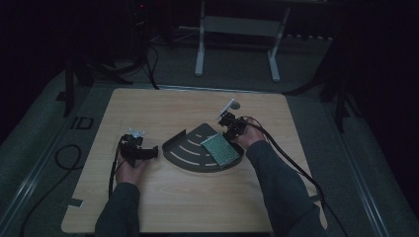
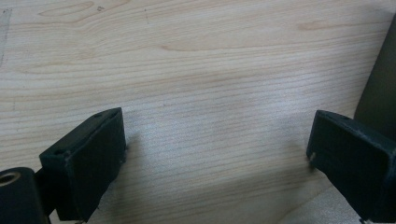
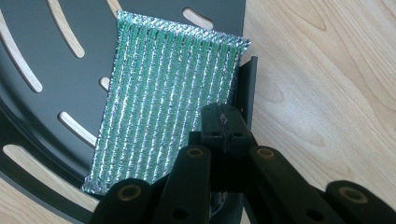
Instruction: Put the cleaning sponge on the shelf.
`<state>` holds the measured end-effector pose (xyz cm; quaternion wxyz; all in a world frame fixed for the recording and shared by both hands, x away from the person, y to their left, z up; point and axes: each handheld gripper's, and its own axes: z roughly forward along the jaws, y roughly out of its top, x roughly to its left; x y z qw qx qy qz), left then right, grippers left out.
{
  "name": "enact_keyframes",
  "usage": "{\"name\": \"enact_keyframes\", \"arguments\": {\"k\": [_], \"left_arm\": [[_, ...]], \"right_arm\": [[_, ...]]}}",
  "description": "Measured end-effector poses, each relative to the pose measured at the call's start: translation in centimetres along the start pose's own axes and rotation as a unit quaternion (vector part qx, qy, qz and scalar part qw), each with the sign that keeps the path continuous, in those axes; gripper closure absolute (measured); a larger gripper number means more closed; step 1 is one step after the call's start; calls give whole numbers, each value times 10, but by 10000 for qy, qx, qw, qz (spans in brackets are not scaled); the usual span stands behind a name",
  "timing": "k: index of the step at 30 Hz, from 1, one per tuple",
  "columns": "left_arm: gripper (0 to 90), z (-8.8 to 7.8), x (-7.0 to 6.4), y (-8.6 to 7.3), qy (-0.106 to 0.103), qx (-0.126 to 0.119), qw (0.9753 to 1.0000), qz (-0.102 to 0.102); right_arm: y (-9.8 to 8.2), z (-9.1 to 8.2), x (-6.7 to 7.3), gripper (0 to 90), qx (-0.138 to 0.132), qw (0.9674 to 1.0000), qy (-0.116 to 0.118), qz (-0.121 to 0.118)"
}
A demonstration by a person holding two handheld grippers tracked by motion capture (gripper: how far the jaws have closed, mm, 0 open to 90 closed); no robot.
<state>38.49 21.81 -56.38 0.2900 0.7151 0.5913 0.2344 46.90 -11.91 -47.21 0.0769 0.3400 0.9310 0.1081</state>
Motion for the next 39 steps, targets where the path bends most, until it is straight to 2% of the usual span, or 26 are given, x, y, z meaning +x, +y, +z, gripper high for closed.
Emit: {"name": "enact_keyframes", "arguments": {"k": [6,9,17,20,21,29,39], "left_arm": [[50,0,0,0,0,1,10000,0],[50,0,0,0,0,0,10000,0],[50,0,0,0,1,0,10000,1],[50,0,0,0,1,0,10000,1],[50,0,0,0,1,-1,10000,1],[50,0,0,0,0,1,10000,2],[49,0,0,0,4,3,10000,0]], "right_arm": [[-1,-3,-1,895,-81,10000,28,-6],[-4,-5,-3,875,-171,9997,111,109],[-17,-14,-13,798,-481,9983,130,303],[-18,-15,-14,789,-507,9981,116,336],[-23,-19,-17,757,-681,9968,97,417],[-34,-29,-24,693,-1091,9917,84,671],[-62,-33,-33,664,-1232,9874,158,981]]}}
